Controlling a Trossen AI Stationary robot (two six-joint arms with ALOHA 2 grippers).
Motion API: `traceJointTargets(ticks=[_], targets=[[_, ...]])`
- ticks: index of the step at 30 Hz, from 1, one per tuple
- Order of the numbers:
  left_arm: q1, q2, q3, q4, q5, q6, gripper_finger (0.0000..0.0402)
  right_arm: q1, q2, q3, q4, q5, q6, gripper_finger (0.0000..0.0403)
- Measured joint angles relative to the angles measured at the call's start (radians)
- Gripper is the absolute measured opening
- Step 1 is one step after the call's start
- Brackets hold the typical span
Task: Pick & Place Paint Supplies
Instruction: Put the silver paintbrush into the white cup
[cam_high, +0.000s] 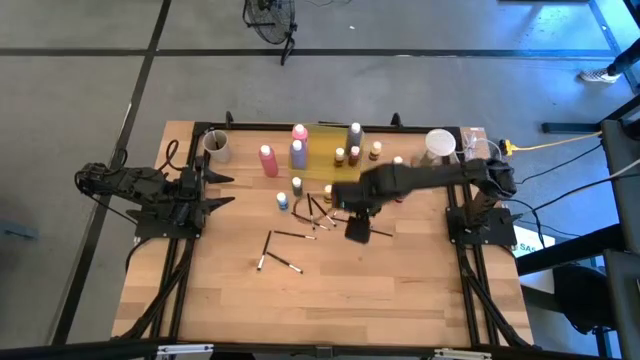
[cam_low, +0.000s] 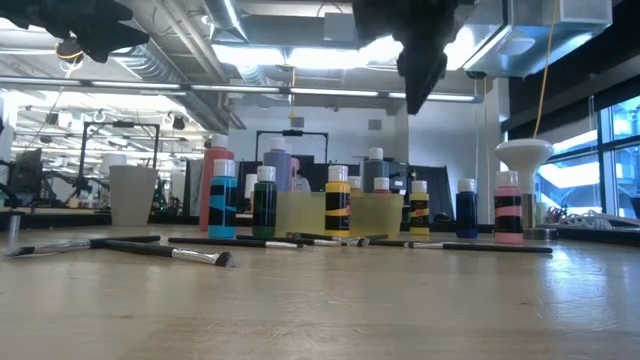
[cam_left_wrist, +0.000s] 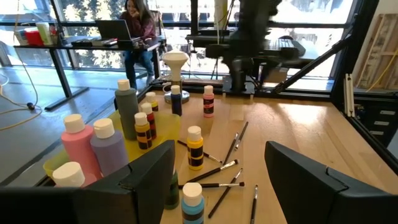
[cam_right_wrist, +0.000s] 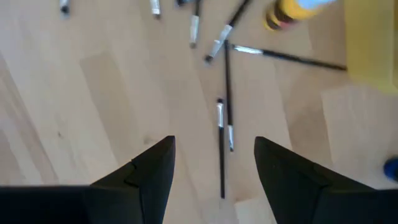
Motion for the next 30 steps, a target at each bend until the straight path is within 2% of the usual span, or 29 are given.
traceJointTargets(ticks=[3,6,11,17,21,30], targets=[[0.000,0.000,0.000,0.000,0.000,0.000,0.0246,0.076,0.021,0.000,0.005,0.164,0.012,0.0222],[0.000,0.000,0.000,0.000,0.000,0.000,0.0246,0.138,0.050,0.000,0.000,0.243,-0.021,0.0222],[0.000,0.000,0.000,0.000,-0.001,0.000,0.0246,0.187,0.120,0.000,-0.017,0.242,-0.094,0.0222],[0.000,0.000,0.000,0.000,-0.002,0.000,0.0246,0.176,0.212,0.000,0.009,0.239,-0.094,0.0222],[0.000,0.000,0.000,0.000,-0.002,0.000,0.0246,0.173,0.263,0.000,0.008,0.240,-0.163,0.0222],[0.000,0.000,0.000,0.000,-0.001,0.000,0.0246,0.170,0.297,0.000,0.077,0.204,-0.167,0.0222]])
